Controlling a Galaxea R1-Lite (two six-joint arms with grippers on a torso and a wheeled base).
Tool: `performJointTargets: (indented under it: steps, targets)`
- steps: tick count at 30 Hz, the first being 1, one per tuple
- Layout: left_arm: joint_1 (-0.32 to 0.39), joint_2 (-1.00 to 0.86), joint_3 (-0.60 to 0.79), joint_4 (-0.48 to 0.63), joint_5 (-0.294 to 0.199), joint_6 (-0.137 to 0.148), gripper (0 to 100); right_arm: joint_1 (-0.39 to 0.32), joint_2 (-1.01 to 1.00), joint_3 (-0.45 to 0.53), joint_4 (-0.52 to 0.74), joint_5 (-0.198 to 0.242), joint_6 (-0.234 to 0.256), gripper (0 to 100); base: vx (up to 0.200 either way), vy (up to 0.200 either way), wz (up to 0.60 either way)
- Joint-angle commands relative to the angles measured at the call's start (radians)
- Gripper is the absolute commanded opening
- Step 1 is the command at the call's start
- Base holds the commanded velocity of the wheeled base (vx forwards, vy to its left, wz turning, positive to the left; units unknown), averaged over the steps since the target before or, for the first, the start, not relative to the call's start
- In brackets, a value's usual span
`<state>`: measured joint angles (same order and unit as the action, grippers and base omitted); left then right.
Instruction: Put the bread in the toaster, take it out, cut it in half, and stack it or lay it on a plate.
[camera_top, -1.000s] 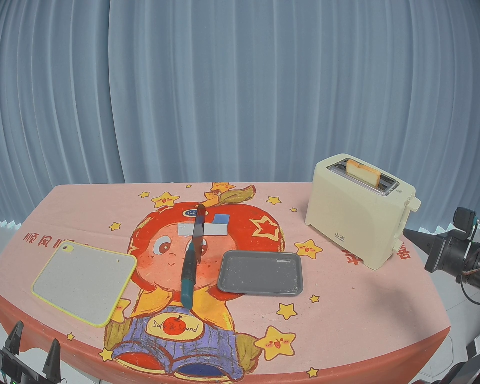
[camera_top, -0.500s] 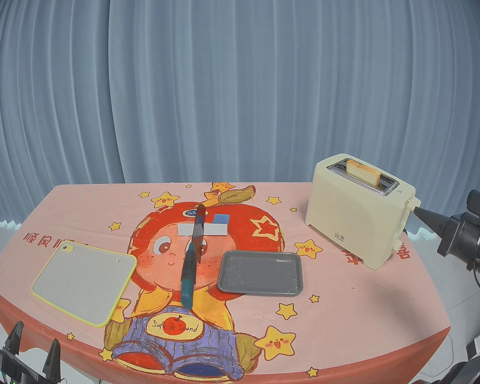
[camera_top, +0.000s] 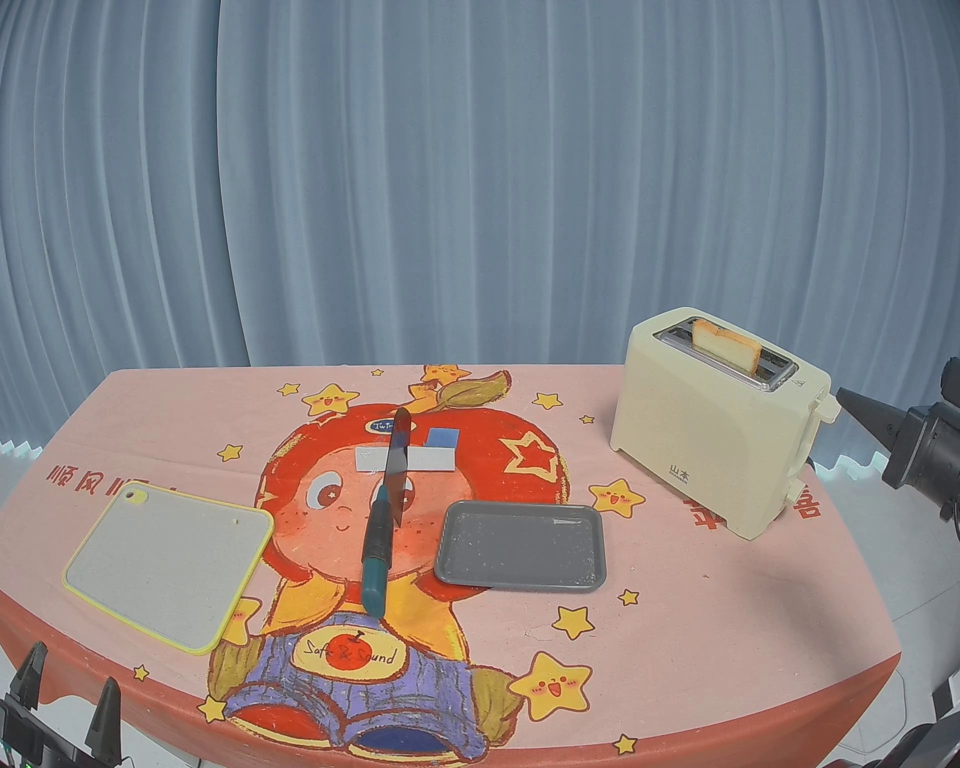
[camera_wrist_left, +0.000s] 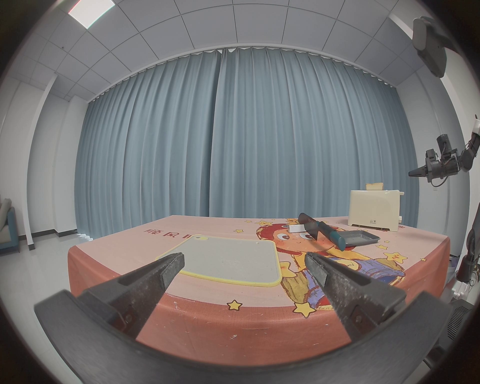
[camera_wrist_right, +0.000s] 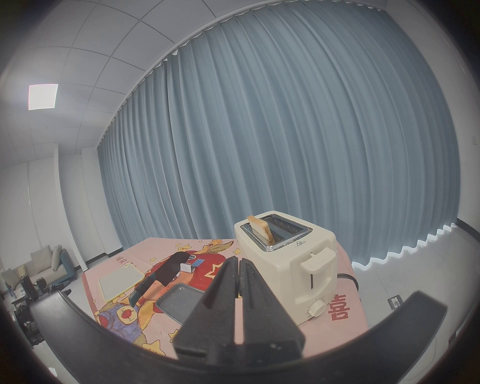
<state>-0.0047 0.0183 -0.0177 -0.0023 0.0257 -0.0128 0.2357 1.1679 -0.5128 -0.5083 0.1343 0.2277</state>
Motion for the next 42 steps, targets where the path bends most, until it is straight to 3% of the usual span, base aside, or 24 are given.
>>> performJointTargets:
  steps: [1,9,24,40,42]
  targets:
    - [0.0,0.002,0.018,-0.001,0.0,-0.001,100,-0.012,0.004,-0.007,-0.001,0.004,0.002,0,0.0,0.0,0.0]
    - [0.0,0.002,0.018,-0.001,0.0,-0.001,100,-0.041,0.021,-0.02,-0.001,0.007,0.002,0,0.0,0.0,0.0]
    - [0.0,0.002,0.018,-0.001,0.0,0.0,100,-0.052,0.053,-0.085,0.001,0.007,-0.051,0,0.0,0.0,0.0]
    - [0.0,0.002,0.018,-0.001,0.0,0.0,100,-0.059,0.081,-0.104,-0.009,0.002,-0.053,0,0.0,0.0,0.0]
    - [0.0,0.002,0.018,-0.001,0.0,-0.001,100,-0.076,0.102,-0.098,-0.056,0.002,-0.054,0,0.0,0.0,0.0]
